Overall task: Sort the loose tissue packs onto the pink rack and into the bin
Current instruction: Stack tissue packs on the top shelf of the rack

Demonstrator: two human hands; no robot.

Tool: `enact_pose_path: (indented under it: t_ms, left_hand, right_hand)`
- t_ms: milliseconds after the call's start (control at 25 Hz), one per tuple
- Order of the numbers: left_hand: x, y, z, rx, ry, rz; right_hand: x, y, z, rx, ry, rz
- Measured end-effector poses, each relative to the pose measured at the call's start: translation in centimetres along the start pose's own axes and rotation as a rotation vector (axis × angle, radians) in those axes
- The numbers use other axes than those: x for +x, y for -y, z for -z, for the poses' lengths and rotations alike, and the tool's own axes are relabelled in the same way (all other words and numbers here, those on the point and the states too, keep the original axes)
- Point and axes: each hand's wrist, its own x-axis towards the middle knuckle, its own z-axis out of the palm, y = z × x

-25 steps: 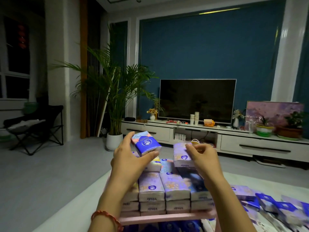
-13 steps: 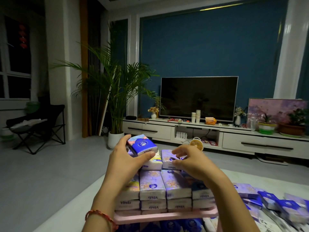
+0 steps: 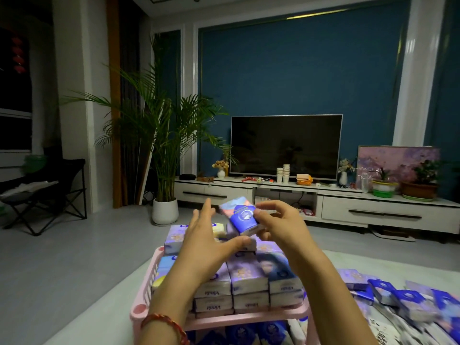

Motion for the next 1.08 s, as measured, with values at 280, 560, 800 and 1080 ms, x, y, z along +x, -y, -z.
enact_pose_path:
  t_ms: [280,560,800,1080]
  left_hand:
    - [0.6,0.6,2.8,0.364,-0.148,0.089]
    - [0.8,2.4,2.9,0.244,-0.125,0.119]
    - [1.1,2.8,2.4,0.268,-0.017,0.035]
    - [1.0,3.3,1.9,0.434,-0.002,0.084]
  right_hand:
    - [1.2,-3.8,3.7,-0.487,-0.251,-0.052]
    - [1.2,-4.1,3.0,-0.632,-0.155,-0.049]
    - [0.4,-2.8,1.0,-0.888,0.147,0.170]
    - [0.4,-2.8,0.0,-1.026,0.258,0.171]
